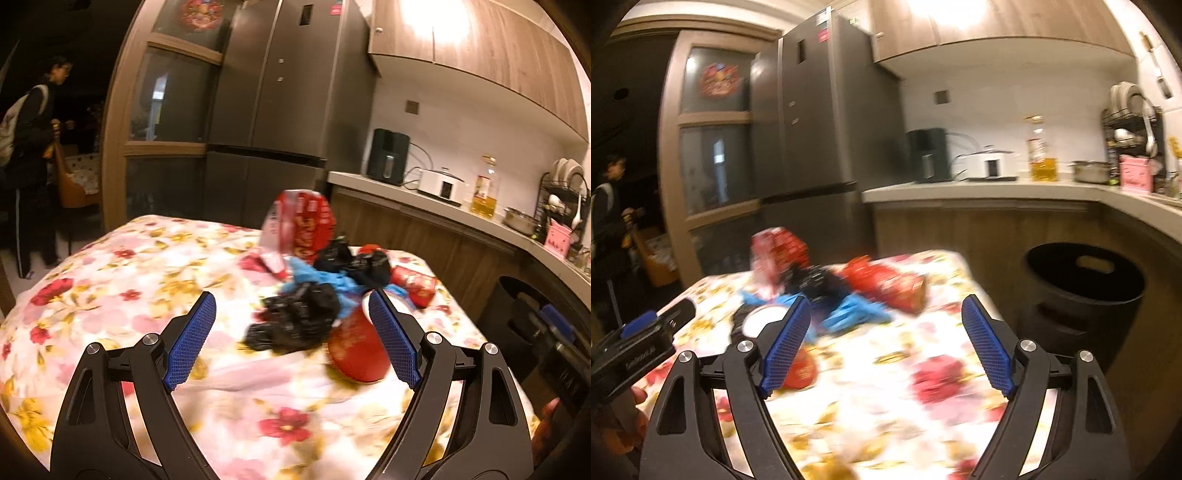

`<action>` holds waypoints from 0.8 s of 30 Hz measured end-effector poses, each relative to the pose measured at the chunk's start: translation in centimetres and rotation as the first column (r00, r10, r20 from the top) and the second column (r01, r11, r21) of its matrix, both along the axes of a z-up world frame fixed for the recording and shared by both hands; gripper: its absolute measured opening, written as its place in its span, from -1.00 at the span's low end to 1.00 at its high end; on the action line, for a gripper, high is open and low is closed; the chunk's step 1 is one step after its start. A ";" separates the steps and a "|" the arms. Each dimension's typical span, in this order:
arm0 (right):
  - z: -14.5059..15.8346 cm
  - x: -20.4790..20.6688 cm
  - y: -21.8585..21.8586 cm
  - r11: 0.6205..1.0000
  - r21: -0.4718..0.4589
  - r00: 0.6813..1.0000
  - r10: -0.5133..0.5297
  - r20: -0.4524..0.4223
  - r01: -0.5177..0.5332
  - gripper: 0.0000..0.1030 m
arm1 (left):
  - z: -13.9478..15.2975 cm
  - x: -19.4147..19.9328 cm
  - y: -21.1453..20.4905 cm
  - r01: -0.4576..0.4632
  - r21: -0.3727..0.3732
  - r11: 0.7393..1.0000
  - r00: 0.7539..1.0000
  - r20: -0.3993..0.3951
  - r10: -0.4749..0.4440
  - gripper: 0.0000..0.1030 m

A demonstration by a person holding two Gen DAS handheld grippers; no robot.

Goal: Collect trash
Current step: 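Move both open tools back over the trash pile on the table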

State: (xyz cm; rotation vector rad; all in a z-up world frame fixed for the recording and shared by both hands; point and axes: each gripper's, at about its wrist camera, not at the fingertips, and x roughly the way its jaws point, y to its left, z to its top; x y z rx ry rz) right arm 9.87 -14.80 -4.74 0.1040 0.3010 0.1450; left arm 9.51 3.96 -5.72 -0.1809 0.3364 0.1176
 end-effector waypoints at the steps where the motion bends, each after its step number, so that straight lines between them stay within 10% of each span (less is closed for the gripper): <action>1: -0.2 0.2 0.6 1.000 -0.001 1.000 0.011 0.000 -0.011 0.65 | -0.1 0.0 0.6 -0.011 0.001 1.000 1.000 -0.006 0.011 0.61; 24: -3.3 6.4 8.7 0.994 -0.034 0.991 0.105 -0.085 -0.108 0.70 | -0.9 2.2 5.2 -0.051 -0.014 0.999 0.998 -0.021 0.051 0.61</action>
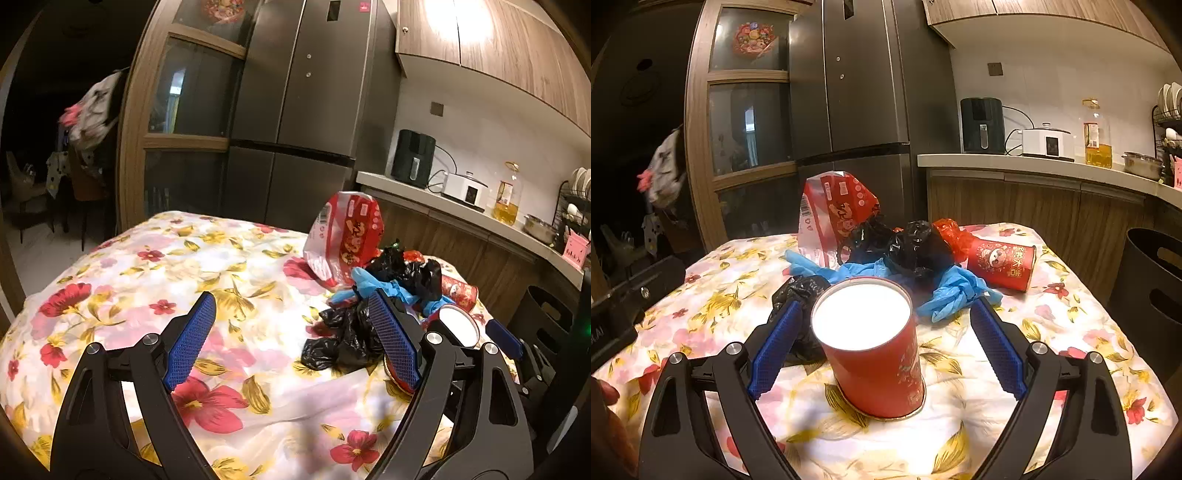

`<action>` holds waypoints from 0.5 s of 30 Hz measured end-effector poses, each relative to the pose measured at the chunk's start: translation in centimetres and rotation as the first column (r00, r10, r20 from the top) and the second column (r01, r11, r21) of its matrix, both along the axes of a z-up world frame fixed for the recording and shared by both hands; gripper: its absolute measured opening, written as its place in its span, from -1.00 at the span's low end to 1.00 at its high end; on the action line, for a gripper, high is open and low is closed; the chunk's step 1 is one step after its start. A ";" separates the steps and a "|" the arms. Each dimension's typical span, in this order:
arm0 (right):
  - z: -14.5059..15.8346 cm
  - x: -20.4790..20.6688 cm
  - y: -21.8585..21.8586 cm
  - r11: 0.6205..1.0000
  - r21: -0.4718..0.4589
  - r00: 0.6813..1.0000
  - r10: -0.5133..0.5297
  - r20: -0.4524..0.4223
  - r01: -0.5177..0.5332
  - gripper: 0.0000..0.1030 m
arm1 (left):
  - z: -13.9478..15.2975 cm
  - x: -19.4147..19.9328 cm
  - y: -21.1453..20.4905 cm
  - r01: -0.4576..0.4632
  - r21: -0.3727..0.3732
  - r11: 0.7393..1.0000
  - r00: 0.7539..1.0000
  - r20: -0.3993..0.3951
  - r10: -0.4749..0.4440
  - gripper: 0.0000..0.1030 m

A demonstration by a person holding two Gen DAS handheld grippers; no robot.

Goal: Collect trash
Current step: 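Move both open tools back over the trash pile on the table, then grasp the black plastic bag with the left tool while the right tool grasps the red paper cup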

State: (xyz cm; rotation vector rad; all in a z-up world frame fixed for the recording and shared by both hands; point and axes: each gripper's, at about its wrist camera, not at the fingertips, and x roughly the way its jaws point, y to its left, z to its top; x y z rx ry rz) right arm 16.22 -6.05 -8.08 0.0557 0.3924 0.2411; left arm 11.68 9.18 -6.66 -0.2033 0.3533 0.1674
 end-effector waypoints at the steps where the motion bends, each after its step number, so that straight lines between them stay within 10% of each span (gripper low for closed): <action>1: -0.1 0.2 0.0 1.000 0.000 1.000 0.004 -0.008 -0.004 0.65 | -0.1 0.1 0.0 0.003 -0.001 1.000 1.000 -0.002 -0.003 0.61; 8: -0.4 0.7 -0.1 0.999 0.002 0.999 0.032 -0.037 -0.032 0.10 | -0.8 1.1 -0.3 0.012 -0.004 1.000 1.000 -0.022 -0.012 0.61; 15: 0.4 -0.2 -1.5 1.000 0.007 1.000 0.011 0.005 -0.011 0.07 | -1.2 2.0 -1.4 0.044 -0.007 0.999 0.998 -0.041 -0.044 0.61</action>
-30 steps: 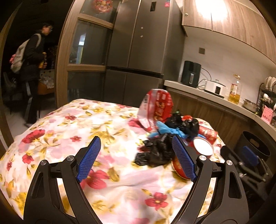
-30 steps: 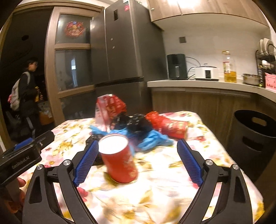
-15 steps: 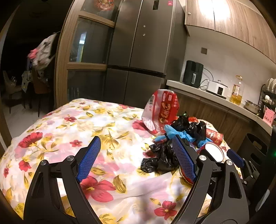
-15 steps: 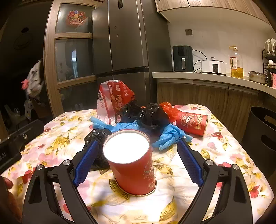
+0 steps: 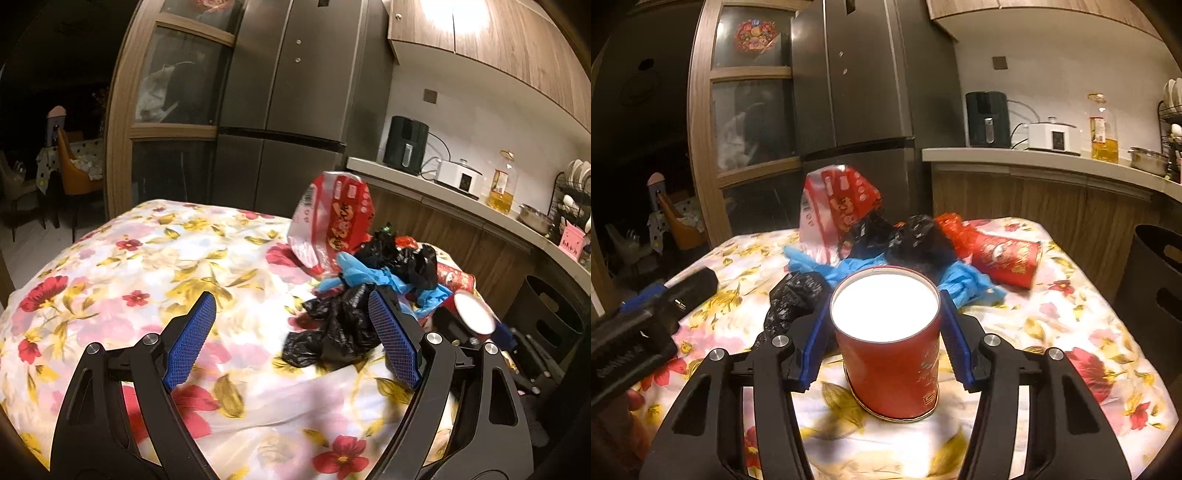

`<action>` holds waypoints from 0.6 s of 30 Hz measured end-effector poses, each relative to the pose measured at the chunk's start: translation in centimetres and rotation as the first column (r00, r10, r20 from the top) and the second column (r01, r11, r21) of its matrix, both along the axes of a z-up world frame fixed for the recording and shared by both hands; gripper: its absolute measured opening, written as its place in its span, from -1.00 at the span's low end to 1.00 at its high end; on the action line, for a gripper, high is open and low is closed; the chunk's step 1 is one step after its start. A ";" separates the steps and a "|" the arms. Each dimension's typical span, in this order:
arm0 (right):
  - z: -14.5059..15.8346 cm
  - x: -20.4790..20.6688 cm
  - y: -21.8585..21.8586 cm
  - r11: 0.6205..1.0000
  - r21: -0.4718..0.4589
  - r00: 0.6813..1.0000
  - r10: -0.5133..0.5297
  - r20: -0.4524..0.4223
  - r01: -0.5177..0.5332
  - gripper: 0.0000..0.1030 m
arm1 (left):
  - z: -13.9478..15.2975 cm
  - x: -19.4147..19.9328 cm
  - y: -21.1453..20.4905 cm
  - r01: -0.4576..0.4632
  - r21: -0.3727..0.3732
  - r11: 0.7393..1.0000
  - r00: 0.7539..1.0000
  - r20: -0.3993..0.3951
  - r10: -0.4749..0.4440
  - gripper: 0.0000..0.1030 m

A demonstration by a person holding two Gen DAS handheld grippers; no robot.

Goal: Collect trash
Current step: 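Grasp the black plastic bag with the left tool while the right tool grasps the red paper cup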

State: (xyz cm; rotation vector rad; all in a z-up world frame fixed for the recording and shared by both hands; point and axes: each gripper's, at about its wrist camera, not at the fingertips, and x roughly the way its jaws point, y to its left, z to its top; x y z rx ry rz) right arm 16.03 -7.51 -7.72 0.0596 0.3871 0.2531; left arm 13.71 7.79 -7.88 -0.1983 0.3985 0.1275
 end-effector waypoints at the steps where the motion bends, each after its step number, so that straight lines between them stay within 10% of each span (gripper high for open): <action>1: 0.3 -0.2 -0.4 1.000 0.000 1.000 -0.009 0.010 0.009 0.07 | -0.1 0.3 -0.4 0.010 0.001 1.000 1.000 -0.006 -0.010 0.61; 12: 2.4 -1.8 -4.9 0.996 0.041 0.994 -0.086 0.066 0.084 0.07 | -1.3 4.3 -4.2 0.089 0.031 0.996 0.994 -0.073 -0.086 0.60; 18: 2.6 -2.0 -5.5 0.995 0.046 0.993 -0.093 0.067 0.090 0.07 | -2.2 5.5 -4.5 0.116 0.010 0.993 0.984 -0.137 -0.113 -0.10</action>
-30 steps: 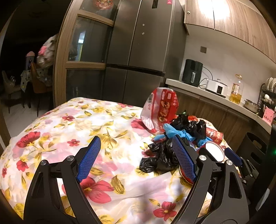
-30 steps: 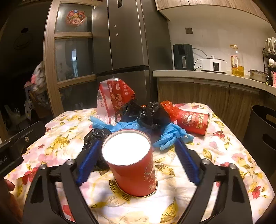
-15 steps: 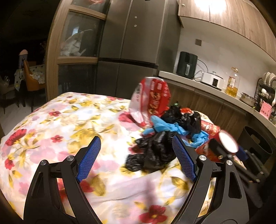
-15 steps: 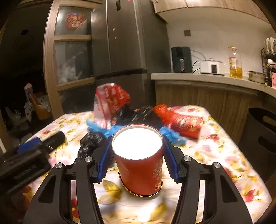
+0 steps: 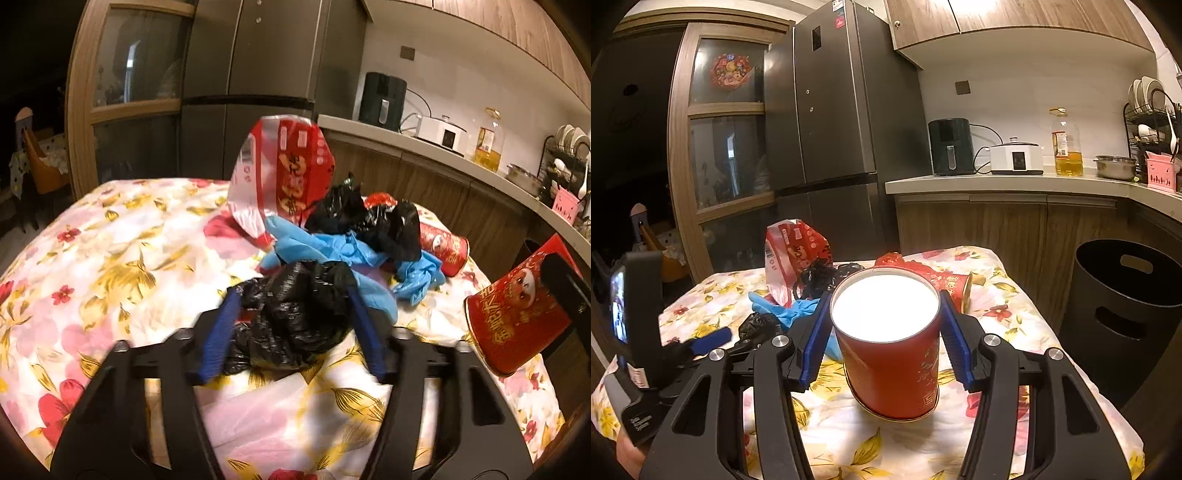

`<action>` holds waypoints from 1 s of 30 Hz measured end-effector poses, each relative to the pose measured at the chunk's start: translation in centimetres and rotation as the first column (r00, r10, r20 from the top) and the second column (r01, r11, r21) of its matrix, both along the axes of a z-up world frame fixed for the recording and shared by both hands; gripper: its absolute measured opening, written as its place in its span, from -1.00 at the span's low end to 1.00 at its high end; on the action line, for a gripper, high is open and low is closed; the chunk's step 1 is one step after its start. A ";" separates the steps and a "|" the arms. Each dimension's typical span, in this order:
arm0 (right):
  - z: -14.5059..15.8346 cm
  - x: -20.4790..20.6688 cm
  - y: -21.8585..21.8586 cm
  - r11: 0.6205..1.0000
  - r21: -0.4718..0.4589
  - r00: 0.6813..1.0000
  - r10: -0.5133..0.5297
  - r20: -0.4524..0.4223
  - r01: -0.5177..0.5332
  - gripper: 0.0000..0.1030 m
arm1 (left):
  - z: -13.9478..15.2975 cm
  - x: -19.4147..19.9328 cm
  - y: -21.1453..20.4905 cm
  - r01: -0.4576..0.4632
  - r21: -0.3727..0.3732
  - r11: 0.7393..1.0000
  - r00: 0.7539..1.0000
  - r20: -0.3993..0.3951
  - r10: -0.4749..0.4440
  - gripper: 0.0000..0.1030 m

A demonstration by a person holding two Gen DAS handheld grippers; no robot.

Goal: Collect trash
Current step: 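Grasp the black plastic bag with the left tool while the right tool grasps the red paper cup, then carry the black bag and red cup with both tools over the black bin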

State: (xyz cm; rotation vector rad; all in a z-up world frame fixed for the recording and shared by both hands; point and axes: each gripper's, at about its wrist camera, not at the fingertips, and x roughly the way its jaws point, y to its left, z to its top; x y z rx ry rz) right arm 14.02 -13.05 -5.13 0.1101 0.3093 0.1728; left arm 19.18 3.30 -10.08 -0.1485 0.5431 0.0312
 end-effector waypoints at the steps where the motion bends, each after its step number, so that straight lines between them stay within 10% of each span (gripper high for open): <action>1: 0.0 -0.1 0.0 1.000 -0.001 1.000 -0.001 0.001 0.001 0.07 | -0.1 0.1 -0.1 0.009 -0.003 1.000 1.000 -0.007 -0.009 -0.27; 7: 0.5 -0.4 -0.2 1.000 -0.006 1.000 -0.002 0.008 0.002 0.07 | -0.3 -0.1 0.0 0.037 -0.028 0.999 0.999 -0.014 -0.038 -0.88; 30: 1.8 -3.0 -2.0 0.999 -0.003 0.999 -0.037 0.040 0.037 0.07 | 5.1 -8.1 0.3 0.070 -0.070 0.995 0.986 0.156 -0.059 -0.94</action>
